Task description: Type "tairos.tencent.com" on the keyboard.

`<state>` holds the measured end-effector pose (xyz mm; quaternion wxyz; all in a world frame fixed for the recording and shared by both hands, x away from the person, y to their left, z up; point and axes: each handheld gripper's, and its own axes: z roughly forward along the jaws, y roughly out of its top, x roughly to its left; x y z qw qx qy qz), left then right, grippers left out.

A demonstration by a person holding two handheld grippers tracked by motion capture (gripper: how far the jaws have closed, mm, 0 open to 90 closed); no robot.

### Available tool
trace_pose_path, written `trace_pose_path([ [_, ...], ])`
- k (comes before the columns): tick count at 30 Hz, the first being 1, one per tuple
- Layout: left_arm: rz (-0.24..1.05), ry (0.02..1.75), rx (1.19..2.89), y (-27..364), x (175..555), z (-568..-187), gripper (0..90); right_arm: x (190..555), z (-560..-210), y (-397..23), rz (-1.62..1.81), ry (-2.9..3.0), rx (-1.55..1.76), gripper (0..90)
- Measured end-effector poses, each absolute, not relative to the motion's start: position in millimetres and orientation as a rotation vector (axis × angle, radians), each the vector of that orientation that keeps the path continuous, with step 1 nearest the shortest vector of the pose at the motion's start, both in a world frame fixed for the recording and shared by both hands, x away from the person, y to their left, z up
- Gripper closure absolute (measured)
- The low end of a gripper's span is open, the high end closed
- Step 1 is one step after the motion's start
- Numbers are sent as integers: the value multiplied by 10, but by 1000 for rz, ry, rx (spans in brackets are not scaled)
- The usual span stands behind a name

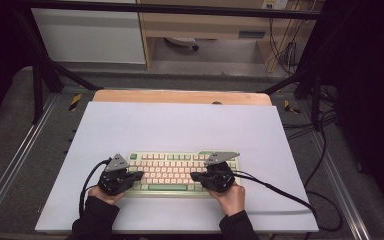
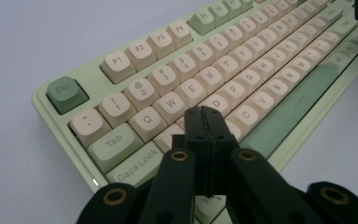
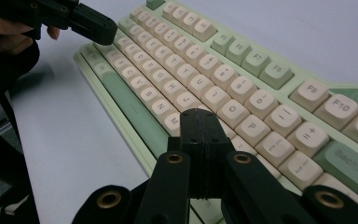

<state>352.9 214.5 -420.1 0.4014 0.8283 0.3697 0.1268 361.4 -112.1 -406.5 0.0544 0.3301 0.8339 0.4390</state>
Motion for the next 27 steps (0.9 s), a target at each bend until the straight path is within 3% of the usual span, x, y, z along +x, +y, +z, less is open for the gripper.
trace_pose_path([
  [27, 315, 932, 2094, 2152, 3541, -4201, 897, 3947, -4241, -694, 1228, 2517, 1031, 900],
])
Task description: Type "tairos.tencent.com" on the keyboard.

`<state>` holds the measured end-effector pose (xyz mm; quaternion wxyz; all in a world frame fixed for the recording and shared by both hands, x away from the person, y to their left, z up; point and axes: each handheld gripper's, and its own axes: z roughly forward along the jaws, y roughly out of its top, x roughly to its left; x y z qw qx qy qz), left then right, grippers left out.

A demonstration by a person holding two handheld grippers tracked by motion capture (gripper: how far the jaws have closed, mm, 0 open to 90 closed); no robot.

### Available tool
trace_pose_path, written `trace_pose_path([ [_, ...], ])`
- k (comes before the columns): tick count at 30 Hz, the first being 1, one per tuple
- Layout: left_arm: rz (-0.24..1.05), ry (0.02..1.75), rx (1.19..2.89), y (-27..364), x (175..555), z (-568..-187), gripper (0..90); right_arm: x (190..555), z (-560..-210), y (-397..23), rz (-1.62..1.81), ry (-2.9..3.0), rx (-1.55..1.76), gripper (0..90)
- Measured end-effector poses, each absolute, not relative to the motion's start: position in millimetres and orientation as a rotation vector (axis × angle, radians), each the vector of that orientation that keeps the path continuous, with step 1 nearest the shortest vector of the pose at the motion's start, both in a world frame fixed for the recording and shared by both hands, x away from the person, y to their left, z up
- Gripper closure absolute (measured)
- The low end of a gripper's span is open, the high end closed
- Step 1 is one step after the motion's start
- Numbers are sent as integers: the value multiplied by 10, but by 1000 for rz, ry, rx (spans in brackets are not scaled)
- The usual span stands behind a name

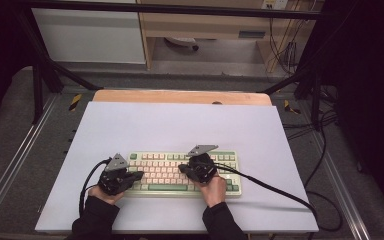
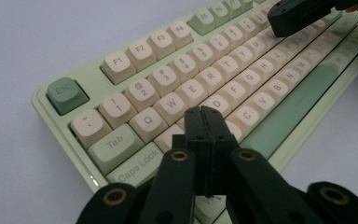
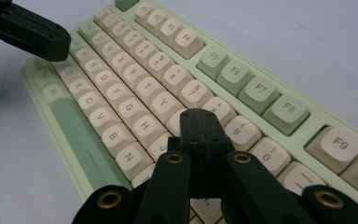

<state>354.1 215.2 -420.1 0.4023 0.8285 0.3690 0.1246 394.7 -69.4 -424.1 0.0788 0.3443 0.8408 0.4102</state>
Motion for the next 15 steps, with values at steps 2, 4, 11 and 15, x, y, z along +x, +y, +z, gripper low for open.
trace_pose_path([
  [2, 316, 932, 2095, 2152, 3543, -4203, 897, 3957, -4252, -693, 1223, 2516, 1033, 900],
  [4, 315, 933, 2095, 2150, 3542, -4205, 897, 3960, -4254, -689, 1223, 2516, 1035, 900],
  [11, 317, 931, 2098, 2146, 3543, -4209, 897, 3962, -4270, -685, 1215, 2520, 1036, 900],
  [15, 318, 931, 2098, 2146, 3543, -4209, 897, 3961, -4276, -684, 1213, 2522, 1033, 900],
])
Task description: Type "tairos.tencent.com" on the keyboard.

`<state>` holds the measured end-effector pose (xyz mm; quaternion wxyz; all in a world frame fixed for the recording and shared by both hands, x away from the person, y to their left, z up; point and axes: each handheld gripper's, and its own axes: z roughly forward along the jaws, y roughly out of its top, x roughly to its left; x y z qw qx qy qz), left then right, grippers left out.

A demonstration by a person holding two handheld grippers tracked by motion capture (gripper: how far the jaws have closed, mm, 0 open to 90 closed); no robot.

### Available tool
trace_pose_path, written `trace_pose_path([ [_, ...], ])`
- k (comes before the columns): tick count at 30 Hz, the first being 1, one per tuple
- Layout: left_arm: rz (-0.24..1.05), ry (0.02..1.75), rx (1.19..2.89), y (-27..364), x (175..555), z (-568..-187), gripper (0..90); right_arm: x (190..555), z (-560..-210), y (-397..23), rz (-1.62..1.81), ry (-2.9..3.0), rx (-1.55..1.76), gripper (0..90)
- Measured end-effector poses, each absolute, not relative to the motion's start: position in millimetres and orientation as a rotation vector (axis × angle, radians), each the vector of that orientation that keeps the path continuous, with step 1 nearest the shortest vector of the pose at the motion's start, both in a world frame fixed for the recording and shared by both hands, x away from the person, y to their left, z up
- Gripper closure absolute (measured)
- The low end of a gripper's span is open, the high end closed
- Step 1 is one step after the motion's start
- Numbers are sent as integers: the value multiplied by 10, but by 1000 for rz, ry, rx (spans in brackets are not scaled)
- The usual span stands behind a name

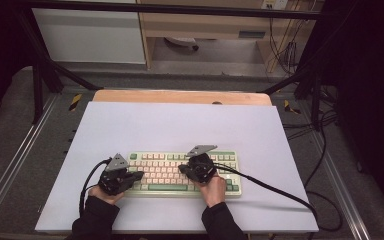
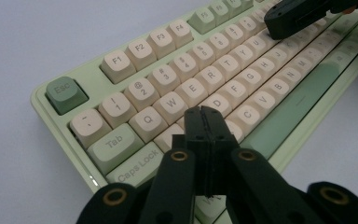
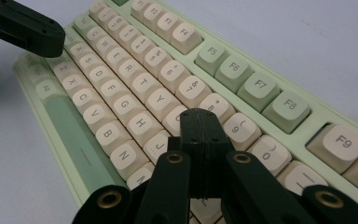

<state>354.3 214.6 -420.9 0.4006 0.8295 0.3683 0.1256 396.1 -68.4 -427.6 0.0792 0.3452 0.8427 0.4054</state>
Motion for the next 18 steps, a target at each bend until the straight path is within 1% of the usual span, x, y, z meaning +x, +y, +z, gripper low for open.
trace_pose_path([
  [9, 318, 929, 2099, 2146, 3542, -4206, 897, 3964, -4286, -681, 1187, 2529, 1023, 900],
  [18, 319, 930, 2092, 2152, 3535, -4195, 897, 3914, -4195, -732, 1193, 2521, 1001, 900],
])
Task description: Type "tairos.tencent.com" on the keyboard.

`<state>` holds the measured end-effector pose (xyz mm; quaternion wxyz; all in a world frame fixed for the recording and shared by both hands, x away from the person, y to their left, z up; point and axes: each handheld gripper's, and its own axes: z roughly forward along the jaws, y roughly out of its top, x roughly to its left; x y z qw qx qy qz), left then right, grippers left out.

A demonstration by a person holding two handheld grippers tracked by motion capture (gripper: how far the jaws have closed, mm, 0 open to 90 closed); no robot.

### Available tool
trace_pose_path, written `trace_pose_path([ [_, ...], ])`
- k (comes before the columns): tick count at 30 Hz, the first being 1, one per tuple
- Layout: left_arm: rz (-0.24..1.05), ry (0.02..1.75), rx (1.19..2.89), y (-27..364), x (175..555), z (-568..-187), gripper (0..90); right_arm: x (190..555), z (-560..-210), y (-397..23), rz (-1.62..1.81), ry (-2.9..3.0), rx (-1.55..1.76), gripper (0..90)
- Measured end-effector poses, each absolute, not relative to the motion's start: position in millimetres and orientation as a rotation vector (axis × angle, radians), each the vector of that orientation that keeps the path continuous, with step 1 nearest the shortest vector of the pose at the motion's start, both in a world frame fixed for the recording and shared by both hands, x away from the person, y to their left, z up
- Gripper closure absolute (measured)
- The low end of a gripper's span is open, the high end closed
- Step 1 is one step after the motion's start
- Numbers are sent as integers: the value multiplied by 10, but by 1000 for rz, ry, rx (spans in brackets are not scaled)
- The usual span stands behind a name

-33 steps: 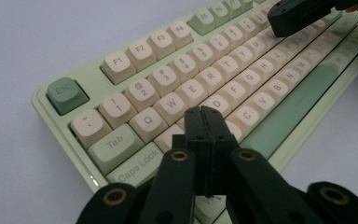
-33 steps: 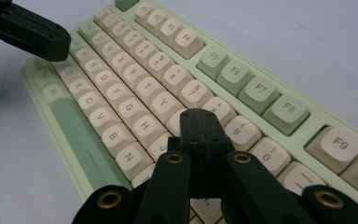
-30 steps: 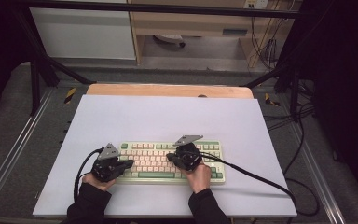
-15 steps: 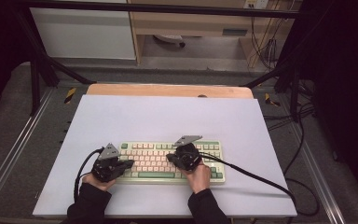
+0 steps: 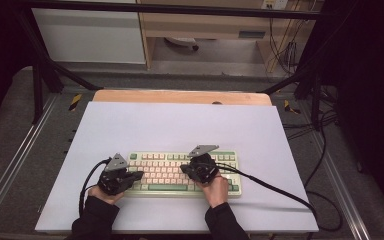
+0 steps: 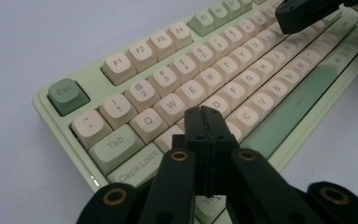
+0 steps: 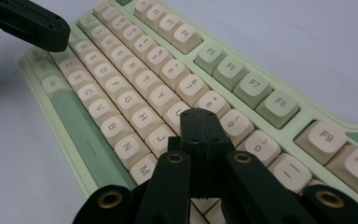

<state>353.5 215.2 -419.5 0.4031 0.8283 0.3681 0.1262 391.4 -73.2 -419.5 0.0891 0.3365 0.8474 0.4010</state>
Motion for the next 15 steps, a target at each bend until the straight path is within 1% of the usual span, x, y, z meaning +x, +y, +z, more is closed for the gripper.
trace_pose_path([
  [15, 322, 921, 2092, 2129, 3526, -4167, 897, 3786, -4026, -919, 1212, 2525, 970, 900],
])
